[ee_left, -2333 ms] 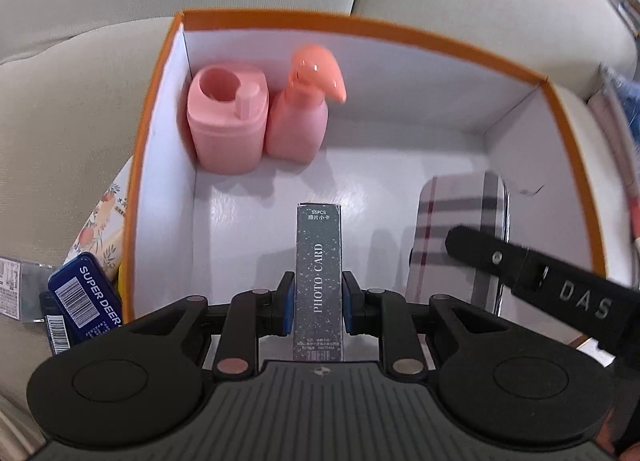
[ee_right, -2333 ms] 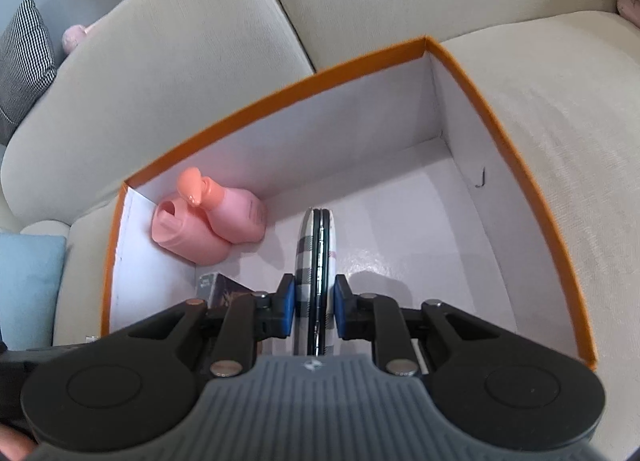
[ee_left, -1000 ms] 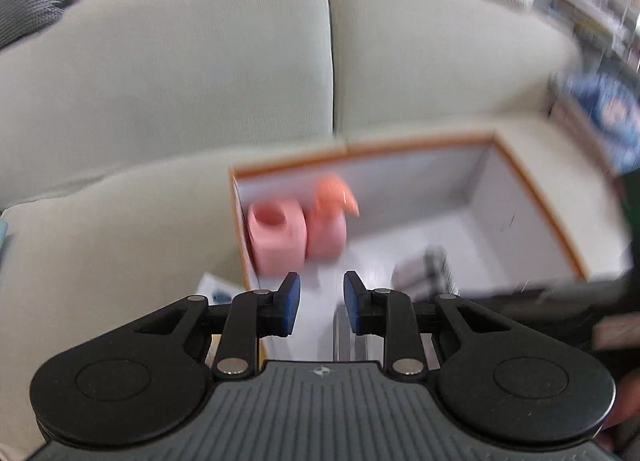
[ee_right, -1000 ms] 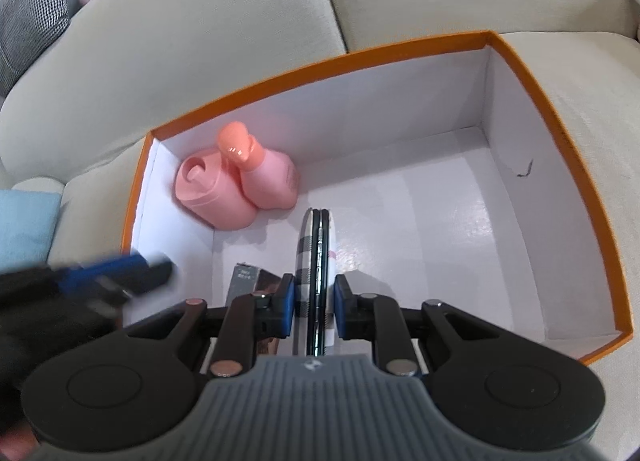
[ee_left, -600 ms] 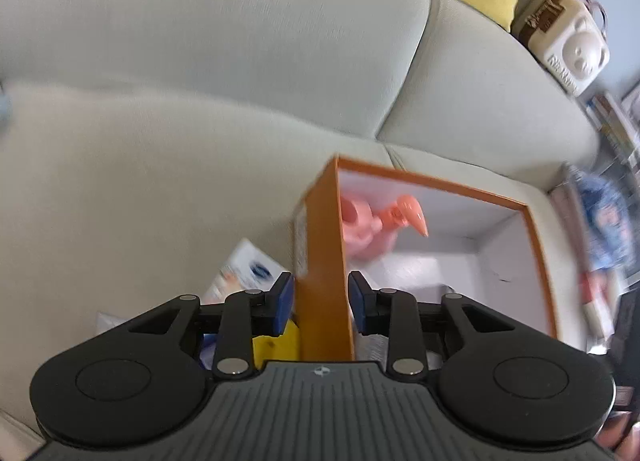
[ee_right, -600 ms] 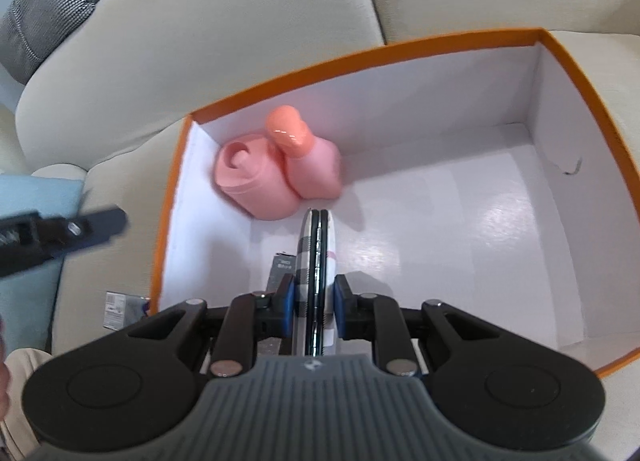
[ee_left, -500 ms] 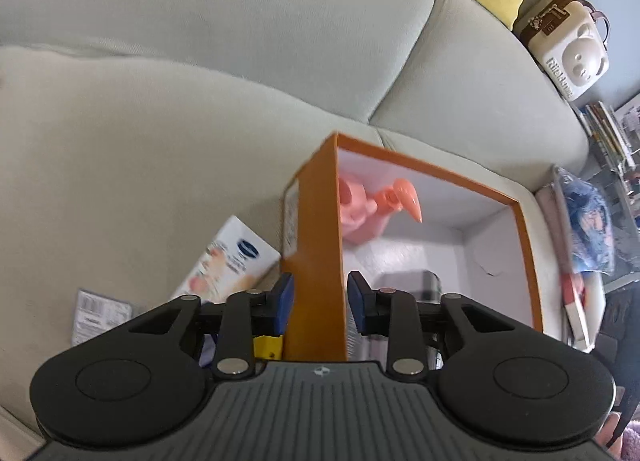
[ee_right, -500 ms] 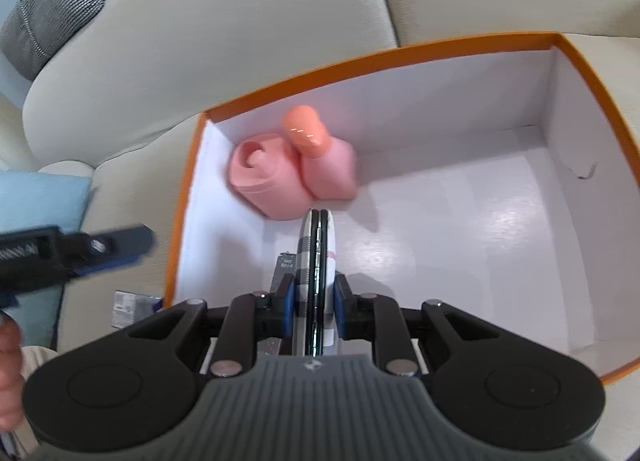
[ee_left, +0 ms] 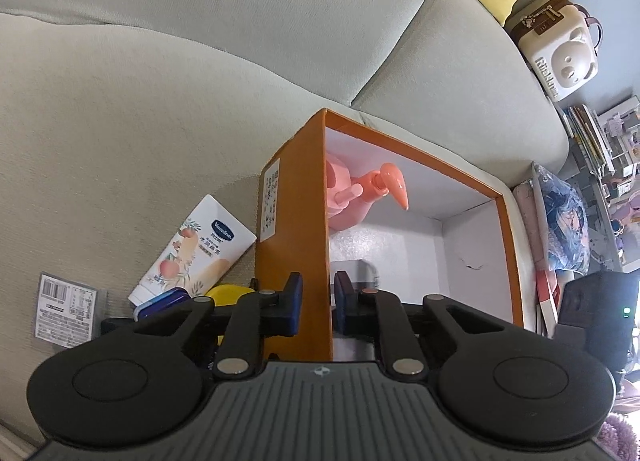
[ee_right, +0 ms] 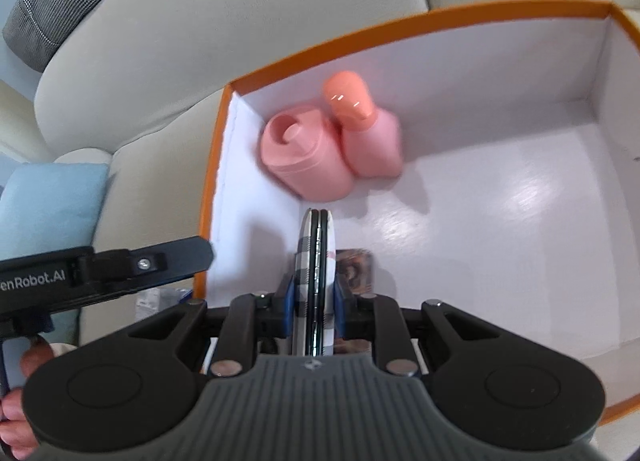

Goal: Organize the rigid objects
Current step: 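Lower the plaid tin into the box and open the right gripper while the left gripper withdraws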

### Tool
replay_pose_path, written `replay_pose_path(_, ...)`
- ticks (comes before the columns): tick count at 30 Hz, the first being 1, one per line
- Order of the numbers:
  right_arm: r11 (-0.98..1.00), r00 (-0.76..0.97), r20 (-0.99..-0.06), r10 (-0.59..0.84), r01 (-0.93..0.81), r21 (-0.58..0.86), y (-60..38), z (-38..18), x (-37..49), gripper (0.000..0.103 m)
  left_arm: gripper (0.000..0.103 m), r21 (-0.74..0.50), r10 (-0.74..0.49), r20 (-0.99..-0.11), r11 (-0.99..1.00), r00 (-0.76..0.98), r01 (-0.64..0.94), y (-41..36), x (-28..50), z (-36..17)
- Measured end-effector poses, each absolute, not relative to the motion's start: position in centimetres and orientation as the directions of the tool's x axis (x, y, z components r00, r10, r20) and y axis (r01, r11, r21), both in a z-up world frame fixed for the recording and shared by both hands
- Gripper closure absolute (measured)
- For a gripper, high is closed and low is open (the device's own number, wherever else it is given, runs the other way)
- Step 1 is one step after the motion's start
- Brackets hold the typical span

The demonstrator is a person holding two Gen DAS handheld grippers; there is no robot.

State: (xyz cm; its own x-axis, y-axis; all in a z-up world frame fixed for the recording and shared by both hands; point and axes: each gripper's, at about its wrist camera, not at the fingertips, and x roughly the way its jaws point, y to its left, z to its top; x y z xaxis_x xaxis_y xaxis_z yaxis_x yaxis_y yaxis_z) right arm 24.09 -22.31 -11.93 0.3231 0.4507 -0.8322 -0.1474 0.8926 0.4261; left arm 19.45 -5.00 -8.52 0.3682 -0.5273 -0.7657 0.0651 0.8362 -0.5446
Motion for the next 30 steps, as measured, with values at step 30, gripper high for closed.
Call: replay_pose_path(30,0.931,0.187,-0.915,0.358,-0.143,0.335,-24.8,-14.8,26.7,0.078,0.085,-0.524,-0.511,-0.786,0.849,0.349,0.064,-6.0,20.2,-8.7)
